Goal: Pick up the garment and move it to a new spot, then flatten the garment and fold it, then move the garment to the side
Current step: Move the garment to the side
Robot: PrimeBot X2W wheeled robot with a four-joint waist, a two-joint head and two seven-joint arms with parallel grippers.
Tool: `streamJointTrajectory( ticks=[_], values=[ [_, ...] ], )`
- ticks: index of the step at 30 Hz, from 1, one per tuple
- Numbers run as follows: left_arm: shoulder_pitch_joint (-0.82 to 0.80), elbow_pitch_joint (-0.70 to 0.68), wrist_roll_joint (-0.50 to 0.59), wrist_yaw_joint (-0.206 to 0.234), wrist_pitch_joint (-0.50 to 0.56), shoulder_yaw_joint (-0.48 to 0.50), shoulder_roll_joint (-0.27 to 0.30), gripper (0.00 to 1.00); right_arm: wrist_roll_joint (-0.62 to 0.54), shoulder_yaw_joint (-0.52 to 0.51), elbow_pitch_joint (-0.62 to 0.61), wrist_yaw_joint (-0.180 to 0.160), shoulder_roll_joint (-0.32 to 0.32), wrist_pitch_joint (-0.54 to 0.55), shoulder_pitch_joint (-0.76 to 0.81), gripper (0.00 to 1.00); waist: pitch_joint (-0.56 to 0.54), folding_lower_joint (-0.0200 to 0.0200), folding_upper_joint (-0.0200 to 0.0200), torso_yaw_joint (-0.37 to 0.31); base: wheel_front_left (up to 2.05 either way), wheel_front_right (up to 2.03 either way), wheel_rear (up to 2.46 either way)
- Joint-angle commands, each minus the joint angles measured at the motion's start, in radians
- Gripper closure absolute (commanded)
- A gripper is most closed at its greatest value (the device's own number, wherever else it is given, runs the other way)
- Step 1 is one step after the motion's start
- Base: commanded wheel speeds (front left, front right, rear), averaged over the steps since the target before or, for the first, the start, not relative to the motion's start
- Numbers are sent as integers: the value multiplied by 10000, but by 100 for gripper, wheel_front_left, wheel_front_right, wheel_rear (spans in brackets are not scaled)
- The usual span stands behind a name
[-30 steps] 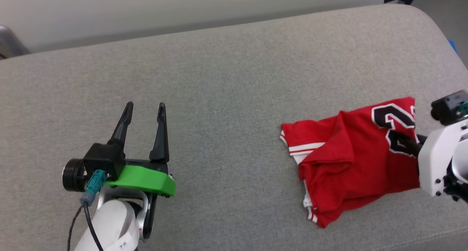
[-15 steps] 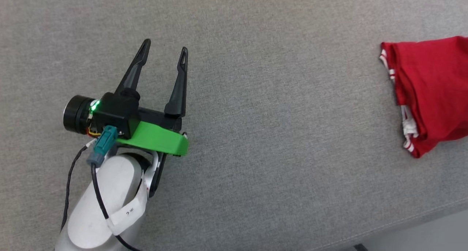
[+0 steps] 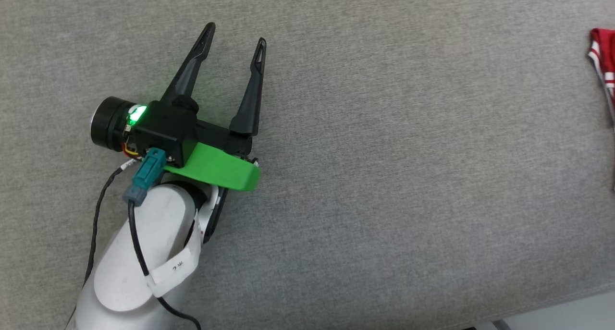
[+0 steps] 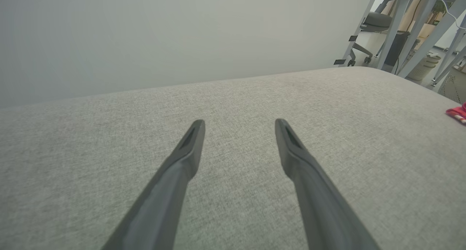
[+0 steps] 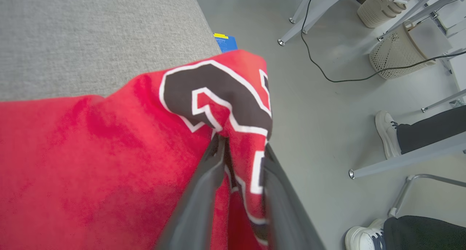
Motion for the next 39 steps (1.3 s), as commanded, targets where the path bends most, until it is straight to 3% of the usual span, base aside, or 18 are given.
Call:
streamJointTrajectory(
  ticks=[1, 10, 16, 26, 39],
  values=[
    [-207, -5, 89, -22, -27, -16, -8, 0, -321, -274, 316, -9, 54, -294, -247, 0, 147, -2, 0, 201, 0, 0, 0],
    [-62, 327, -116, -51, -203, -36, -40, 0, -2272, -2213, 1460, -9, 354, -1707, -572, 0, -497, -2, 0, 311, 0, 0, 0],
    [391, 801, -368, -48, -481, -55, -224, 0, -2777, -2935, 1596, -9, 691, -2492, -298, 0, -1573, -2, 0, 454, 0, 0, 0],
    [1830, 1334, -867, 170, -755, 192, -533, 0, -1755, -1914, 715, -9, 2060, -3149, 1399, 0, -3500, -2, 0, 816, 0, 0, 0],
    [3353, 1536, -1105, 446, -816, 738, -867, 0, 164, 353, -2427, -9, 3753, -3149, 4587, 0, -5122, -2, 0, 1745, 0, 0, 0]
  ],
)
